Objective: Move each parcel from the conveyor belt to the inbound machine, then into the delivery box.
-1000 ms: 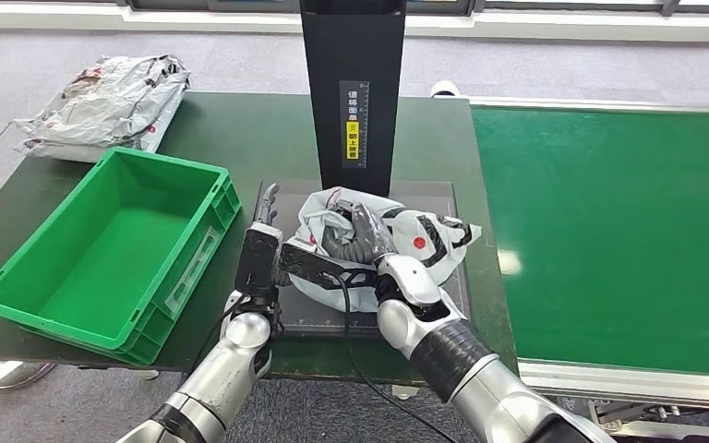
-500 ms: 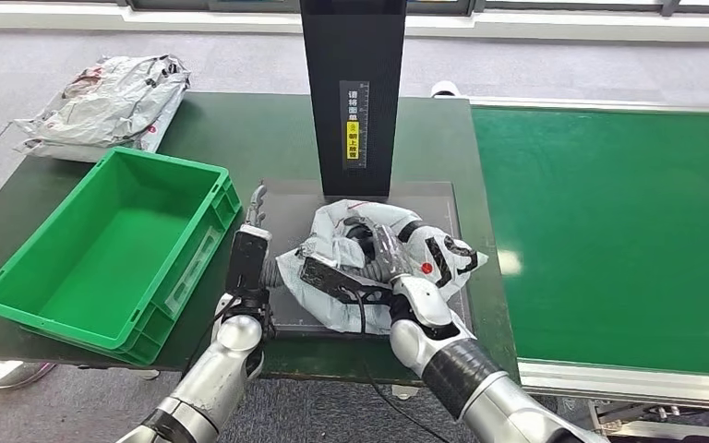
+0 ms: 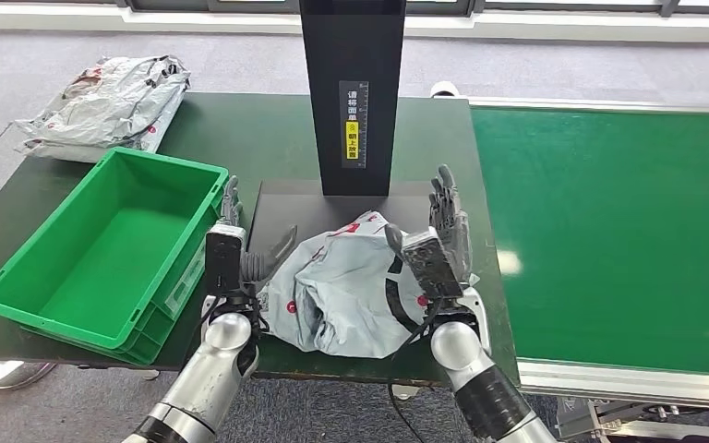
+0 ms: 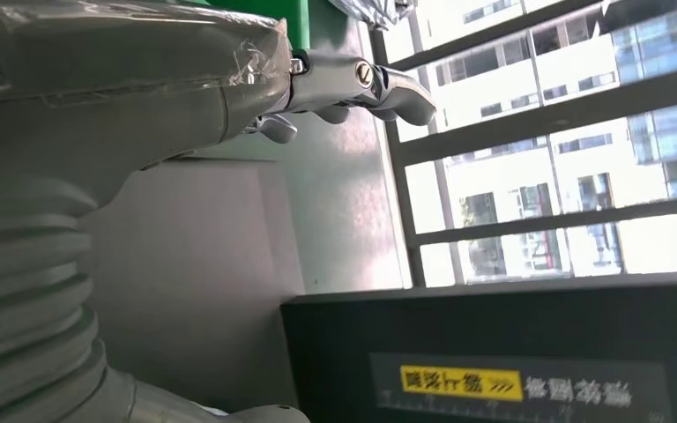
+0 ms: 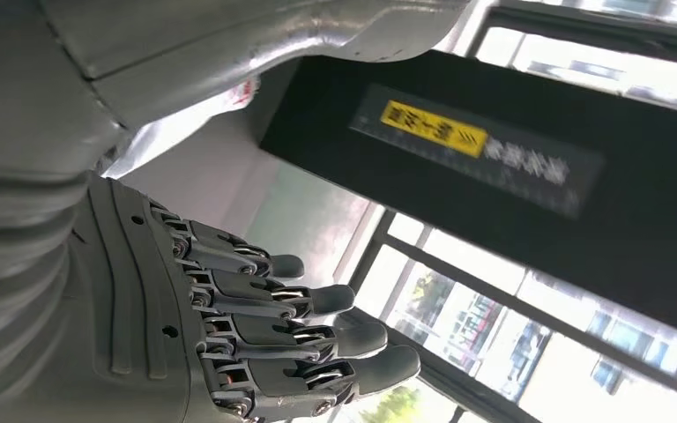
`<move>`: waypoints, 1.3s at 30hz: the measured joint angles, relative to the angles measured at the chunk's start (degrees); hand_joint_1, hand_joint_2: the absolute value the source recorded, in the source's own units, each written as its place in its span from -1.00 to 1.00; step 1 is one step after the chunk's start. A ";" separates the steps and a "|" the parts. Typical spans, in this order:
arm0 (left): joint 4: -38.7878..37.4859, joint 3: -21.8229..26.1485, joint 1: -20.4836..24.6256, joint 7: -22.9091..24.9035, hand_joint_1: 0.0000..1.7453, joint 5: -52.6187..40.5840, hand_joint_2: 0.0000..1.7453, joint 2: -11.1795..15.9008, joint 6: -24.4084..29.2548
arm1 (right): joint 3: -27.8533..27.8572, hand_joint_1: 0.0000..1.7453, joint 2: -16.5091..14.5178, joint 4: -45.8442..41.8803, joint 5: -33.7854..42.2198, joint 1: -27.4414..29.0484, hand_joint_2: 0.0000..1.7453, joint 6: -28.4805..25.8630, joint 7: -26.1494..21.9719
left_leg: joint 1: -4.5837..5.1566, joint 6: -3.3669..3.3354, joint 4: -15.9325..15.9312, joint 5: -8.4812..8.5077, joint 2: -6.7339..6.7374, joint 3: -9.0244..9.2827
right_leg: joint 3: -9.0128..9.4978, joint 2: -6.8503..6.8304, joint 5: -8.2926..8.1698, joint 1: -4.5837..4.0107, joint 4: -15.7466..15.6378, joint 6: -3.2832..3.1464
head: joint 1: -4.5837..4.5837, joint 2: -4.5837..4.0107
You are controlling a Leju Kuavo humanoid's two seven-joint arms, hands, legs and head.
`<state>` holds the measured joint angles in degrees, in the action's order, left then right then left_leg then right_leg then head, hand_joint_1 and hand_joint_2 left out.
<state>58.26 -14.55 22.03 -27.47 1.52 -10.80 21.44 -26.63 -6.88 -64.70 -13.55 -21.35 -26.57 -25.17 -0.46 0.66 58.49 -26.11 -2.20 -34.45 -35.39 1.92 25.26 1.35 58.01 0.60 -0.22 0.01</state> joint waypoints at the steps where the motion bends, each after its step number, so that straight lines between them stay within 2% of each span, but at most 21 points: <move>1: 0.22 0.20 -0.04 -0.44 -1.00 0.39 1.00 -0.10 0.08 | 0.85 -1.00 -0.02 -0.75 2.80 0.55 1.00 0.42 -1.18 | 0.00 0.00 0.00 0.00 -0.01 0.00 | 0.00 0.00 0.00 0.00 0.00 0.00 | 0.00 0.01; 5: 0.86 0.29 -0.09 -0.69 -1.00 -1.65 1.00 -0.08 -2.03 | 4.06 -1.00 -0.23 -3.40 12.09 2.44 1.00 3.05 -2.83 | 0.00 0.00 0.00 0.00 0.00 0.00 | 0.00 0.00 0.00 0.00 0.00 0.00 | 0.00 -0.01; 10: 0.70 -1.17 0.10 1.56 -1.00 -7.68 1.00 0.69 -5.80 | 6.80 -1.00 -0.31 -4.45 16.20 2.86 1.00 4.65 -2.46 | 0.00 0.00 0.00 0.00 0.01 0.01 | 0.00 0.01 0.00 0.00 0.00 0.00 | 0.00 -0.01; 15: -3.25 -6.59 2.21 4.91 -1.00 -23.35 1.00 3.46 -17.13 | 8.67 -1.00 -0.31 -4.50 18.82 2.49 1.00 7.22 -1.43 | 0.01 0.00 0.00 0.00 0.01 0.01 | 0.00 0.01 0.00 0.00 0.00 0.00 | 0.00 0.00; 20: -9.04 -10.22 4.01 5.51 -1.00 -31.03 1.00 5.14 -22.65 | 10.47 -1.00 -0.31 -4.49 18.84 2.28 1.00 8.56 -1.35 | 0.00 0.00 0.00 0.00 0.09 0.04 | -0.01 0.06 -0.02 0.00 0.00 -0.01 | 0.00 0.00; 23: -13.78 -13.02 6.53 7.33 -1.00 -36.74 1.00 6.11 -28.19 | 11.50 -1.00 -0.31 -4.71 18.40 2.40 1.00 9.43 -1.13 | 0.00 0.00 0.00 0.00 0.04 0.03 | 0.00 0.04 -0.02 0.00 0.00 -0.01 | 0.00 -0.01; 24: -15.54 -14.01 7.44 7.77 -0.90 -38.47 1.00 6.32 -29.82 | 11.83 -1.00 -0.31 -4.91 18.23 2.49 1.00 9.76 -0.90 | 0.00 0.00 0.00 0.00 0.04 0.03 | 0.00 0.04 -0.02 0.00 0.00 -0.01 | 0.00 0.00; 27: -20.38 -16.52 10.49 8.20 0.59 -41.79 1.00 6.67 -32.36 | 12.84 -1.00 -0.31 -5.60 17.77 2.75 1.00 10.53 -0.23 | 0.00 0.00 0.00 0.00 0.01 0.07 | 0.08 0.02 -0.01 0.00 0.00 -0.01 | 0.00 0.01; 28: -21.63 -17.10 11.40 8.04 0.99 -42.07 1.00 6.71 -32.59 | 13.08 -1.00 -0.31 -5.77 17.66 2.82 1.00 10.70 -0.11 | 0.00 0.00 -0.01 0.00 0.01 0.10 | 0.11 0.01 -0.01 0.00 0.00 -0.01 | 0.00 0.01; 33: -25.17 -17.07 14.42 7.55 1.00 -37.54 1.00 6.46 -29.27 | 13.80 -1.00 -0.30 -7.54 17.00 4.51 1.00 10.36 0.66 | 0.01 0.01 0.00 0.03 0.03 0.17 | 0.14 0.02 -0.04 0.00 0.00 -0.01 | 0.00 -0.01; 39: -22.08 -11.54 16.02 9.14 1.00 -31.90 1.00 5.69 -19.51 | 14.54 -1.00 -0.24 -10.50 16.85 7.41 1.00 8.57 1.04 | 0.00 0.04 0.00 0.06 0.09 0.16 | 0.09 0.05 -0.08 0.00 0.00 -0.03 | 0.00 0.00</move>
<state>36.17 -26.10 38.06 -18.33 -30.38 -5.11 1.92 -12.10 -7.12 -75.19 3.30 -13.95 -18.00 -24.14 -0.45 0.70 58.49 -26.05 -2.10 -34.29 -35.31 1.97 25.19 1.34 58.01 0.57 -0.22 0.01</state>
